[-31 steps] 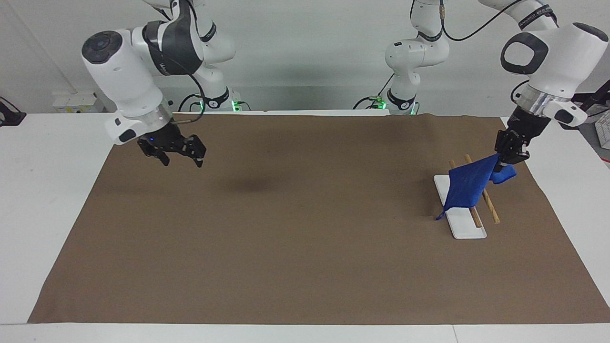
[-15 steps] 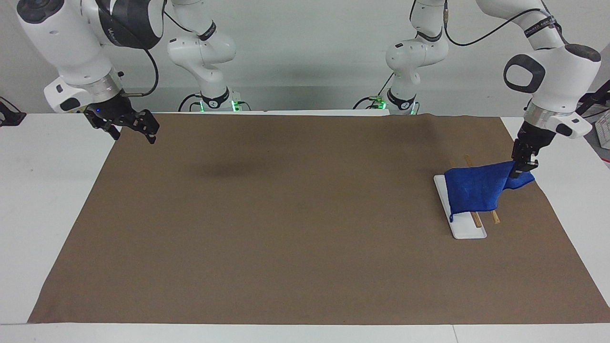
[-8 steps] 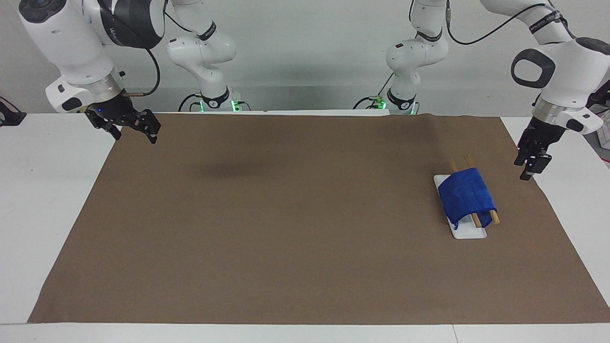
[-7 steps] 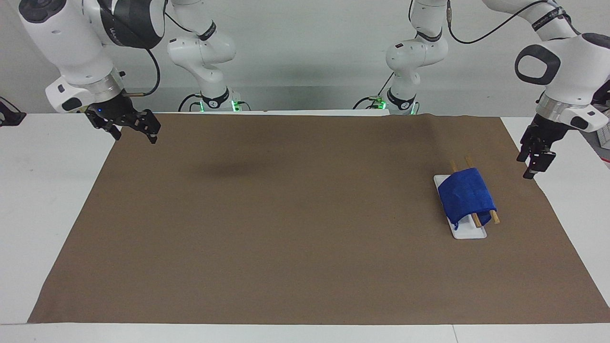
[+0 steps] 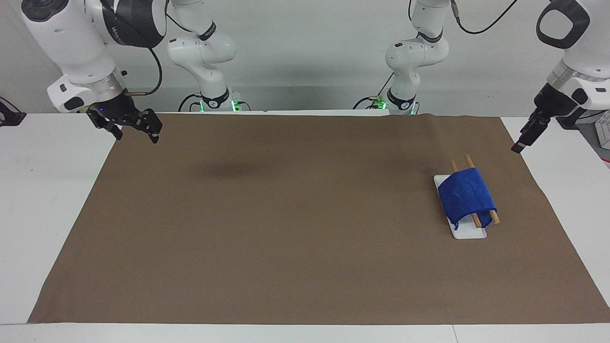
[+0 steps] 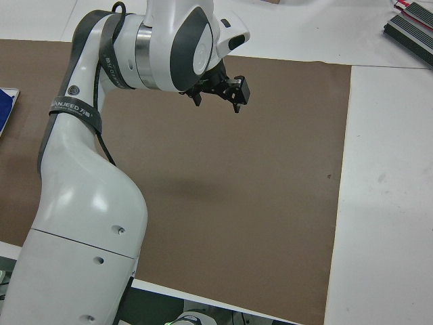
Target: Right arm passes towel to left arm to hang
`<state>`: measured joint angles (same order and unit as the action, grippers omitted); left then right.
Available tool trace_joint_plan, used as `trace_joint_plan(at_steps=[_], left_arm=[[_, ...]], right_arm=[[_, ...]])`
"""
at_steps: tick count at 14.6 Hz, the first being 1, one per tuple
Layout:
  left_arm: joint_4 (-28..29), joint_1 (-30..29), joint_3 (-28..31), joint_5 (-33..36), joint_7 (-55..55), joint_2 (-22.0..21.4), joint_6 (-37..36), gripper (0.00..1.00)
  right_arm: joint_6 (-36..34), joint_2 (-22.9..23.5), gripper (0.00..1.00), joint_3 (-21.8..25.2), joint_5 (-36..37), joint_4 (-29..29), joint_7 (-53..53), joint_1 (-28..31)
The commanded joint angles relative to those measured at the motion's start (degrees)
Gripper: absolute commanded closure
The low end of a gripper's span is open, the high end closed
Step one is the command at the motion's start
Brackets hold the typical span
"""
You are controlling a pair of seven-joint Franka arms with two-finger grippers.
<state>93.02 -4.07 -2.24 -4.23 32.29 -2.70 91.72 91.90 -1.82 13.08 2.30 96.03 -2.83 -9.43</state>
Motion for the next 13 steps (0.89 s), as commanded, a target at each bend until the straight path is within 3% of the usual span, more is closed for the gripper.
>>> trace_joint_plan(at_steps=[1,4,9,13], left_arm=[[-10.9,5.5,0.6,3.9,-6.8,6.3,-10.2,0.00],[-12.8,11.2,2.9,5.5,-17.7,7.3,-16.8,0.00],[-11.4,11.5,3.6,2.7,-27.2,5.3,-16.7,0.00],[-6.0,12.2,3.7,2.5,-27.8,2.3,-12.5,0.00]], right_arm=[[-1.0,-0.9,0.01,-0.2,0.0,0.2,0.9,0.3],[-1.0,-0.9,0.01,-0.2,0.0,0.2,0.9,0.3],[-1.0,-0.9,0.01,-0.2,0.0,0.2,0.9,0.3],[-1.0,-0.9,0.01,-0.2,0.0,0.2,0.9,0.3]])
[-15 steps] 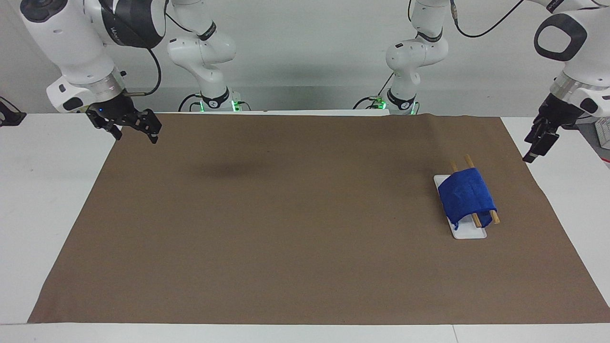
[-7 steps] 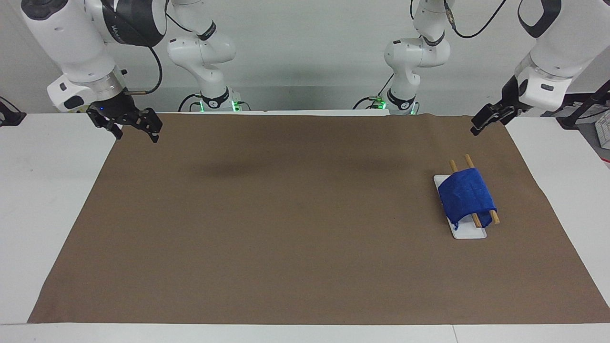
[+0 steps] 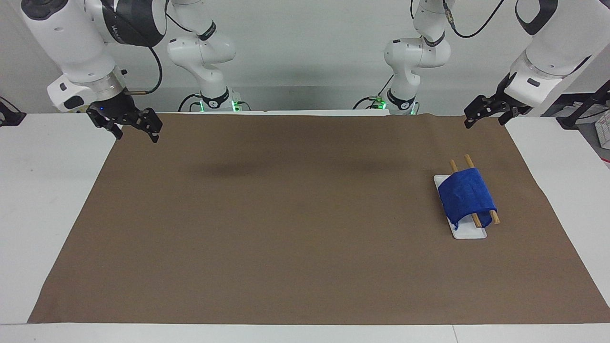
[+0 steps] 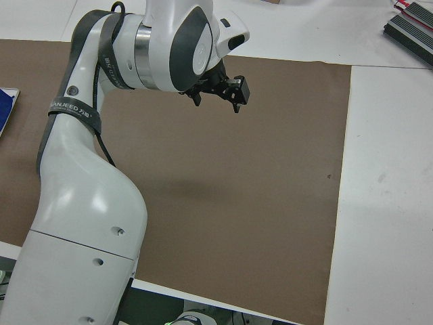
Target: Right arm passes towel to left arm to hang
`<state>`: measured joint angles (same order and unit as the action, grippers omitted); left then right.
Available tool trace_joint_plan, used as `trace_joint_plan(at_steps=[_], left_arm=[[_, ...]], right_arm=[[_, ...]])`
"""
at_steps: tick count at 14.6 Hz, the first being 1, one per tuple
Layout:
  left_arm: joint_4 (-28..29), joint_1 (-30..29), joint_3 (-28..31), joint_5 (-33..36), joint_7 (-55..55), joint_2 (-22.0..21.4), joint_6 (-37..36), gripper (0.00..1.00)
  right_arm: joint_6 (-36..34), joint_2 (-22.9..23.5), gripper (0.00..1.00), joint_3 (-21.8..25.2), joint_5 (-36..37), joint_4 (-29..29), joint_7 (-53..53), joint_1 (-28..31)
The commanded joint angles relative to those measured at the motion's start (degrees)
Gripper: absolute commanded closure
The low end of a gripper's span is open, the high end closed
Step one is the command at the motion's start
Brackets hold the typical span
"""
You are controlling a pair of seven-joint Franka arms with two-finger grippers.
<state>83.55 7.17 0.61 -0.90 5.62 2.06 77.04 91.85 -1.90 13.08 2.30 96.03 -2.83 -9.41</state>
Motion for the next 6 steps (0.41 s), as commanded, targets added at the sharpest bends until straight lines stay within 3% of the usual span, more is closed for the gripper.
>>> trace_joint_plan(at_steps=[1,6], left_arm=[[3.3,1.1,1.1,-1.2,-1.1,-2.2,2.2,0.00],[3.4,1.4,1.1,-2.1,-1.2,-2.2,2.7,0.00]], right_arm=[[-1.0,-0.8,0.01,-0.2,0.0,0.2,0.9,0.3],[-1.0,-0.8,0.01,-0.2,0.0,0.2,0.9,0.3]])
